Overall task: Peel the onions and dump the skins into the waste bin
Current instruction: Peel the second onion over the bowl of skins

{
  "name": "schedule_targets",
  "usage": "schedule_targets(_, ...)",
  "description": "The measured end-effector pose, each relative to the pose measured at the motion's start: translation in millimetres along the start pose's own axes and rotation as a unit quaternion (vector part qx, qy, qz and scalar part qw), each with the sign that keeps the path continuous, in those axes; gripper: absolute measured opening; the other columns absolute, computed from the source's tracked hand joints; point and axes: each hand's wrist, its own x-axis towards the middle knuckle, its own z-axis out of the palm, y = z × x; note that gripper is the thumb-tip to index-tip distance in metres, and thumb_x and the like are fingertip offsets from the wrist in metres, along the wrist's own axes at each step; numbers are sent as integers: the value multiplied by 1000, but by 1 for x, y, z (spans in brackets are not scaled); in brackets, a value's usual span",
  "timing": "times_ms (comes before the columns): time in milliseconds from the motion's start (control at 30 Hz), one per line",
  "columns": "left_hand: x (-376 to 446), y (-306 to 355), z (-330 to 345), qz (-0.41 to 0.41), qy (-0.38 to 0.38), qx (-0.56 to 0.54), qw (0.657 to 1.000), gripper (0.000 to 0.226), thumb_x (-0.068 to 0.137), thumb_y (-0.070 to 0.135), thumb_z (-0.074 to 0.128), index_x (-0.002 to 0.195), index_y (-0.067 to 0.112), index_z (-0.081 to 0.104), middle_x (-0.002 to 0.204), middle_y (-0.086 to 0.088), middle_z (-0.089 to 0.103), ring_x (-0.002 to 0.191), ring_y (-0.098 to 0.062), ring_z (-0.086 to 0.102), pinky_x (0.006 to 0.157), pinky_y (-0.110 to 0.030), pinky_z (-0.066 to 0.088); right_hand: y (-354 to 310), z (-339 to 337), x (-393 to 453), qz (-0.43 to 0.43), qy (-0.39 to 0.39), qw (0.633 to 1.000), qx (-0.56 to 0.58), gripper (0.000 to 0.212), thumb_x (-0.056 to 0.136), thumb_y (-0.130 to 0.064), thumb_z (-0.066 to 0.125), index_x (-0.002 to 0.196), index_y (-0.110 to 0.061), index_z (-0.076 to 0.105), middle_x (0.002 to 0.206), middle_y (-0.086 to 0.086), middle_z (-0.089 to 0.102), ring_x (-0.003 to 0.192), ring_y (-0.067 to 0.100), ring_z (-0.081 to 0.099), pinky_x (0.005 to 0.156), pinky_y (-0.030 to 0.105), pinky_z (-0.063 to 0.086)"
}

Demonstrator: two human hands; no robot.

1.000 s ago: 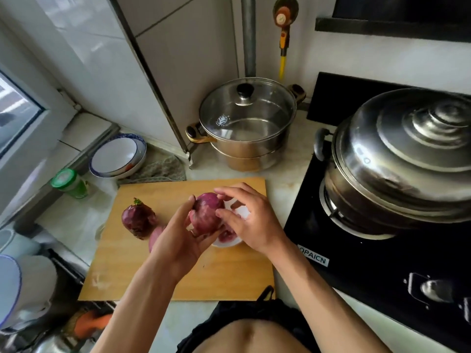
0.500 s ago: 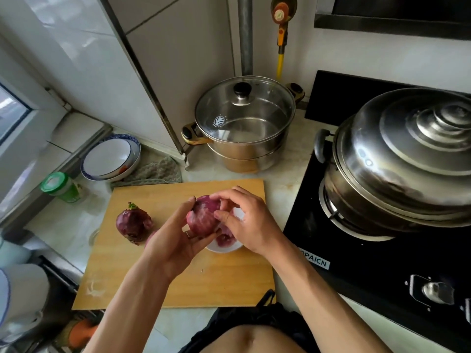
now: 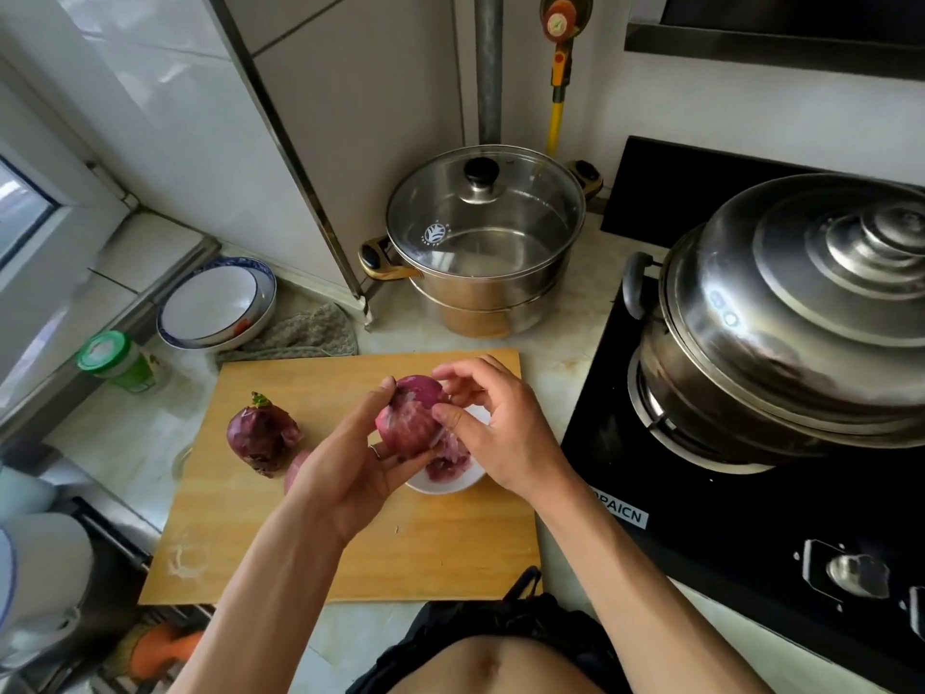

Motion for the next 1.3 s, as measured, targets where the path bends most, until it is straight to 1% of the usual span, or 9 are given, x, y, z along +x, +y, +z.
schedule_targets(200, -2, -2, -5, -14, 18, 4, 1000, 48, 87, 39, 74, 123, 8, 71, 118, -28, 72, 113, -37, 71, 74, -38, 63, 2, 0, -1, 16, -39, 999, 0, 20, 86, -9, 73, 104, -13, 67, 100, -3, 64, 91, 10, 62, 83, 24, 52)
schedule_targets(300, -2, -2, -5, -15, 15, 10, 1000, 54, 79, 40, 76, 121, 6, 71, 115, -28, 72, 108, -36, 73, 74, -37, 64, 2, 0, -1, 28, -46, 998, 10, 17, 86, -7, 73, 102, -12, 67, 98, -2, 65, 89, 8, 61, 82, 23, 52)
schedule_targets(500, -4, -5, -4, -19, 3, 4, 1000, 57, 77, 40, 76, 122, 5, 71, 117, -28, 72, 104, -36, 74, 76, -40, 63, 4, -3, -2, 22, -30, 999, 10, 9, 88, -15, 68, 97, -14, 69, 92, -6, 66, 87, 13, 63, 81, 33, 55)
schedule_targets(667, -8, -7, 2, -14, 8, -18, 1000, 50, 83, 38, 75, 122, 6, 70, 118, -27, 70, 111, -38, 72, 72, -36, 64, 4, -1, -2, 5, -28, 999, -23, 8, 91, -15, 63, 97, -15, 67, 95, -8, 64, 92, 9, 61, 82, 23, 52)
schedule_targets(900, -8, -12, 3, -14, 3, -52, 999, 42, 92, 36, 71, 122, 7, 70, 97, -18, 78, 111, -37, 72, 67, -34, 65, 2, -3, -4, 27, -18, 999, 6, 11, 92, -11, 61, 96, -19, 67, 95, -9, 65, 91, 5, 62, 81, 18, 49)
schedule_targets(1000, -6, -12, -2, -21, 20, -74, 997, 48, 90, 35, 73, 126, 4, 67, 114, -23, 74, 114, -43, 69, 70, -36, 64, 0, -7, -6, 25, -19, 999, 15, 13, 92, -6, 62, 96, -17, 68, 93, -11, 66, 86, 3, 62, 78, 15, 47)
schedule_targets(1067, -5, -11, -7, -24, 20, -85, 996, 60, 83, 36, 75, 132, 4, 63, 127, -27, 67, 112, -45, 70, 65, -36, 65, 0, -9, -6, 36, -12, 999, 23, 14, 92, -3, 62, 95, -16, 68, 91, -9, 67, 84, 3, 62, 77, 18, 49)
schedule_targets(1200, -4, -8, -14, -26, 10, -98, 995, 72, 74, 37, 76, 136, 3, 61, 122, -31, 68, 101, -44, 74, 61, -35, 65, 6, -12, -4, 94, 32, 995, 22, 11, 91, -2, 66, 96, -11, 69, 86, -3, 69, 78, 6, 65, 74, 25, 56)
schedule_targets(1300, -5, -7, -17, -26, 5, -102, 994, 71, 76, 37, 76, 136, 3, 60, 121, -31, 69, 106, -44, 72, 65, -36, 65, 12, -9, -3, 131, 26, 990, -34, 6, 89, -6, 71, 91, -11, 70, 77, -7, 69, 67, 0, 65, 64, 15, 52)
